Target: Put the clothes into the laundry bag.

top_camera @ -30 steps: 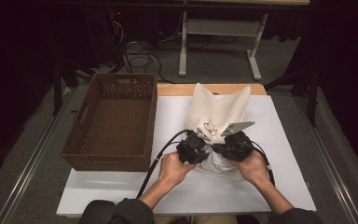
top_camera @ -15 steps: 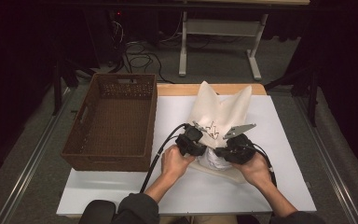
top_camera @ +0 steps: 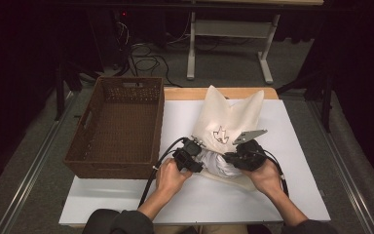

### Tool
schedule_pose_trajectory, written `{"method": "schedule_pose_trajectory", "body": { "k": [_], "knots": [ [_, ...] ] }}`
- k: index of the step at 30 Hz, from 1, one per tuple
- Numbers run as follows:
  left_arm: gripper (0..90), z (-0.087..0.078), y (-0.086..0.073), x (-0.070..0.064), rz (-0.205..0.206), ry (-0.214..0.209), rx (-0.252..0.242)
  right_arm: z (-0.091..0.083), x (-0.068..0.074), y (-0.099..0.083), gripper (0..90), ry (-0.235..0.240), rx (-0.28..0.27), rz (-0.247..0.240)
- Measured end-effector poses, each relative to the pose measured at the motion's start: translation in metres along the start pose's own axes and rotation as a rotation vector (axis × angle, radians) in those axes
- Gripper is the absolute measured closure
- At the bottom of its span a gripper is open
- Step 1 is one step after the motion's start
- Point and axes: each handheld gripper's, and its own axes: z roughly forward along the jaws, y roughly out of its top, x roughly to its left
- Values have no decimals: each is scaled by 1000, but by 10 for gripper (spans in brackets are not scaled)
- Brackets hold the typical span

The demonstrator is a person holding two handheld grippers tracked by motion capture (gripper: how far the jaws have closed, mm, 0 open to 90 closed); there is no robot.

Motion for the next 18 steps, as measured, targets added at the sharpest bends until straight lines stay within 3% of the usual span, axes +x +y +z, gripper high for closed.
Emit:
{"method": "schedule_pose_trajectory", "body": {
  "k": [7,13,18],
  "knots": [
    [542,8,-2,2,9,-2,7,-19,-2,-1,754,-33,-41,-3],
    [570,8,-5,3,3,-16,0,-41,2,-12,734,-27,-73,-24],
    [618,5,-10,3,8,-29,-6,-38,16,-23,674,4,-28,-47]
  ]
}}
